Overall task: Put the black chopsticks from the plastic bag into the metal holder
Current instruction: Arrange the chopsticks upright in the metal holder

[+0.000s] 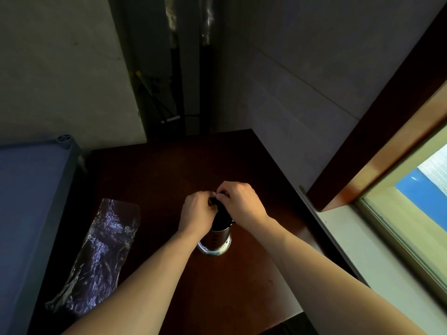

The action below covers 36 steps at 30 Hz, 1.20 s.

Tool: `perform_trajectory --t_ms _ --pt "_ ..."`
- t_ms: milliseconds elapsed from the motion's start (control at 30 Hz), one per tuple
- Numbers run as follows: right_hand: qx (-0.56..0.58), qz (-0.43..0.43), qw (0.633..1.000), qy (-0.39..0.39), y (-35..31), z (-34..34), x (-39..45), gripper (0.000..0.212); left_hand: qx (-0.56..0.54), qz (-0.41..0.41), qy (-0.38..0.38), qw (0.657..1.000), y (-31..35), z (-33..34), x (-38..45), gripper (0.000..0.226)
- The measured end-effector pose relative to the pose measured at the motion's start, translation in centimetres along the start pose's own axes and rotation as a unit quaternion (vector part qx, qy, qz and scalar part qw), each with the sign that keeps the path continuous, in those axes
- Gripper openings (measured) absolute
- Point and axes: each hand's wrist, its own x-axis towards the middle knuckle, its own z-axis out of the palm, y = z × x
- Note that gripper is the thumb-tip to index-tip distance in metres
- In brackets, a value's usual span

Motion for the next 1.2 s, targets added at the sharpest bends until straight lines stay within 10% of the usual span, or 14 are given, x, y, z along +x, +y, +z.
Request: perform_trajectory --t_ms 300,500,700,1200 --pt "-0.068 -0.014 0.992 -0.105 1.8 1.8 0.1 0.035 -0.005 -0.058 0.043 0.997 -2.0 -1.5 -0.3 0.051" --pt "0.018 -0.026 0.999 -0.031 3.7 1.5 -1.5 0.066 -0.023 -0.112 -0.102 0.988 -2.9 -1.6 -1.1 0.094" --pt "0.041 0.055 0.990 -0.122 6.4 1.9 -3.3 0.126 -0.050 -0.095 -0.183 0.977 -3.1 -0.8 -1.5 0.133" --pt "0.148 0.063 0.982 -0.101 6.2 2.8 0.4 0.092 -0.081 -0.084 -0.069 0.991 -2.7 1.1 -0.2 0.102"
